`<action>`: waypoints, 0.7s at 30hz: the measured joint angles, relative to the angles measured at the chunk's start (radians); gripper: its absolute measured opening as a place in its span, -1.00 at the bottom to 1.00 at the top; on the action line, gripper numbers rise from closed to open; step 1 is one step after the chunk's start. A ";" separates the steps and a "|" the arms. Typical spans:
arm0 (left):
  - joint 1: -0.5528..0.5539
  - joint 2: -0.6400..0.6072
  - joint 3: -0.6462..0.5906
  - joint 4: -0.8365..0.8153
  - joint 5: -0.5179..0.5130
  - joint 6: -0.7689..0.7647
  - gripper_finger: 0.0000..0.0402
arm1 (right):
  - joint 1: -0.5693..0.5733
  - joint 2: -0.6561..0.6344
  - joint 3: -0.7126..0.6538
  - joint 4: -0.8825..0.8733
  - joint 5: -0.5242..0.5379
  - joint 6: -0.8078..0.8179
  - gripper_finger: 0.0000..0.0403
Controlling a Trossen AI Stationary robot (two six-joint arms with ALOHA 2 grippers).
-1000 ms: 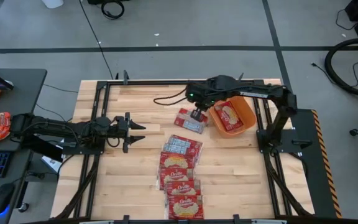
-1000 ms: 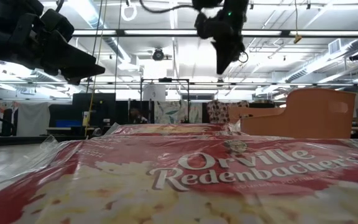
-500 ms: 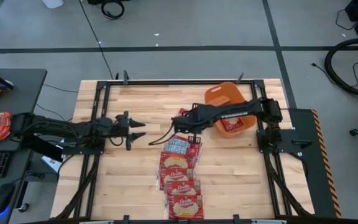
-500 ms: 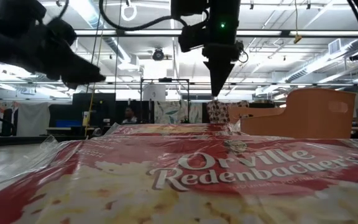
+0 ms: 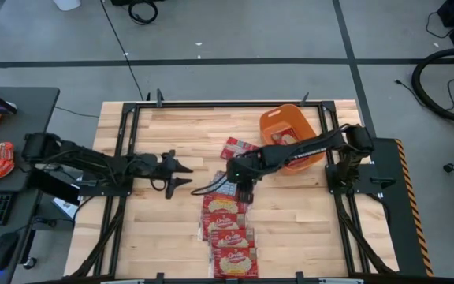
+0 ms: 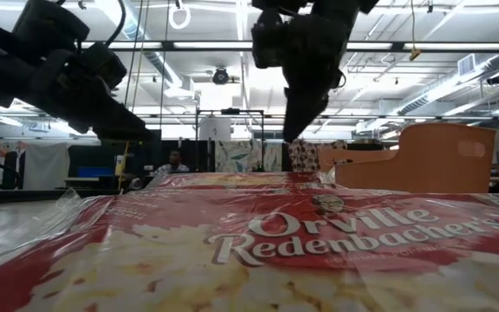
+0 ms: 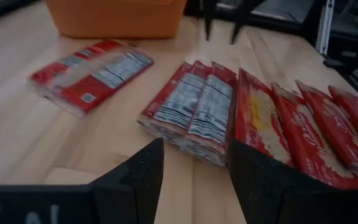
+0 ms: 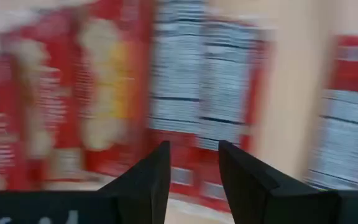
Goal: Sort popcorn bags into baskets
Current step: Put the red popcorn bag into the orange bin
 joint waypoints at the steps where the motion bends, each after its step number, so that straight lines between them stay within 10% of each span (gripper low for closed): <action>1: -0.013 0.023 0.016 -0.004 0.000 0.000 -0.10 | 0.000 0.001 -0.008 0.010 -0.036 0.013 -0.31; 10: -0.124 0.202 0.121 -0.032 0.002 -0.018 -0.10 | 0.040 0.001 -0.053 -0.025 -0.255 0.193 -0.31; 21: -0.178 0.373 0.198 -0.088 0.027 -0.126 -0.10 | 0.076 0.019 -0.060 -0.061 -0.219 0.259 -0.31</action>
